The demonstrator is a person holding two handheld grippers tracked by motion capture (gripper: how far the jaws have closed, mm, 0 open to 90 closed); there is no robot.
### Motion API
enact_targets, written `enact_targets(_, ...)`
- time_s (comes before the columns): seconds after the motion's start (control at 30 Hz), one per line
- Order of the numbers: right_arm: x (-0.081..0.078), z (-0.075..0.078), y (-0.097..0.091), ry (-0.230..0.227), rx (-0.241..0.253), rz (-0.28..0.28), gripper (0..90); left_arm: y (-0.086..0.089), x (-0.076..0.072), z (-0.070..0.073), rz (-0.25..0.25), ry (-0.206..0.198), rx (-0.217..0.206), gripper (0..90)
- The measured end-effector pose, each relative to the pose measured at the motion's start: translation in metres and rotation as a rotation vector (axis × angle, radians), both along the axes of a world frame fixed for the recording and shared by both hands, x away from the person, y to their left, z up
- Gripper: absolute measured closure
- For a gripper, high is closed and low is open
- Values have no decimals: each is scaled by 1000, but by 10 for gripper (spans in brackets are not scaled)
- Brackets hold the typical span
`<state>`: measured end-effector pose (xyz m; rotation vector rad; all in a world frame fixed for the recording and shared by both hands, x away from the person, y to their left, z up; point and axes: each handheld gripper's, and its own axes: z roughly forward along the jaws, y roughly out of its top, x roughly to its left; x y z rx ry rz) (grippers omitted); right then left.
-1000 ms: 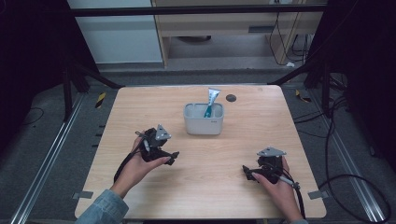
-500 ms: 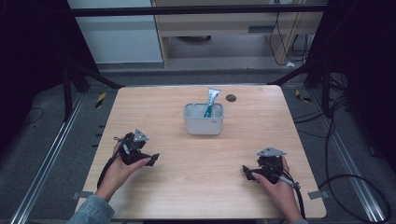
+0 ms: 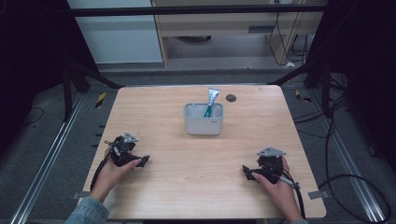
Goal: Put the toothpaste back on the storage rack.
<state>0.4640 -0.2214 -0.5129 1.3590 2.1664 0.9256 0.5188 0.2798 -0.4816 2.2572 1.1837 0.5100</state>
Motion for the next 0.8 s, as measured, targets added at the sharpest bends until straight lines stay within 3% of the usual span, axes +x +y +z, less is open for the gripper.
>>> enact_targets(0.13,0,0,0,0,0,0,7,6,6,-1,24,-13,-13,62)
enact_targets(0.23,0,0,0,0,0,0,7,9,12,-4,45,-2,-83,62)
enact_targets(0.27,0,0,0,0,0,0,7,10,14,-7,54,1,-88,62)
enact_targets(0.4,0,0,0,0,0,1,7,12,21,-15,70,4,-88,61)
enact_targets(0.53,0,0,0,0,0,0,8,13,24,-19,67,-27,-85,32)
enact_targets(0.57,0,0,0,-1,-1,1,7,13,24,-21,66,-36,-90,20)
enact_targets(0.6,0,0,0,0,0,0,7,15,24,-25,54,-76,-115,2)
enact_targets(0.8,0,0,0,-2,-2,-3,9,16,24,-26,52,-78,-120,0)
